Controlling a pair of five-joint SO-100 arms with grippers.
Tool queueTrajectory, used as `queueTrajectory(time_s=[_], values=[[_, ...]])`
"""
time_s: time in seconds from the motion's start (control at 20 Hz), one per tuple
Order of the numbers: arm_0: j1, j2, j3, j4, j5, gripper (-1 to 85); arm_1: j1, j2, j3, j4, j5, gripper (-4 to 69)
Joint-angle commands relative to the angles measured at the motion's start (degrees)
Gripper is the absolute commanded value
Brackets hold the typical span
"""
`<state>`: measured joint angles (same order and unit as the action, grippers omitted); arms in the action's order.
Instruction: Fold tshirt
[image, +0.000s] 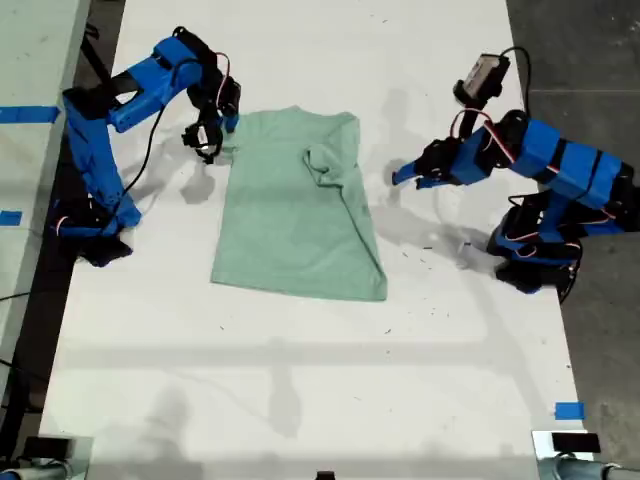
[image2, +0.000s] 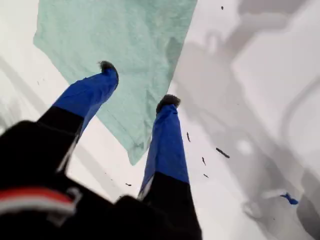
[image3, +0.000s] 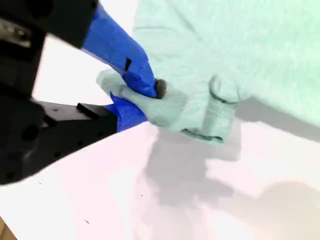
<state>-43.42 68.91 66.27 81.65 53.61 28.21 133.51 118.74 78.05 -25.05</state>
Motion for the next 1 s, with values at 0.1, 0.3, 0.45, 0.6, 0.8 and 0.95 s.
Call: queueTrajectory(time_s=[0.1, 0.3, 0.45, 0.6, 0.8, 0.95], values=[[8.8, 7.6, -9.3, -1.7, -1.4, 0.1, -0.3, 2.1, 0.1, -2.1, 0.9, 16.1], [17.1, -1.8, -14.9, -9.1, -1.1, 0.1, -0.6, 2.1, 0.2, -2.6, 1.4, 15.5], [20.0, -15.5, -24.9, -11.2, -1.6, 0.1, -1.2, 2.1, 0.6, -3.0, 2.0, 15.2], [20.0, -21.9, -25.7, -17.2, -2.2, 0.1, -1.8, 2.1, 1.4, -3.3, 2.8, 15.0], [19.7, -23.9, -26.5, -16.7, -0.3, 24.0, -2.4, 2.1, 2.8, -4.0, 3.5, 14.8], [19.6, -15.2, -25.8, -7.0, -0.3, 25.6, -2.5, 2.2, 3.8, -4.4, 3.6, 14.6]])
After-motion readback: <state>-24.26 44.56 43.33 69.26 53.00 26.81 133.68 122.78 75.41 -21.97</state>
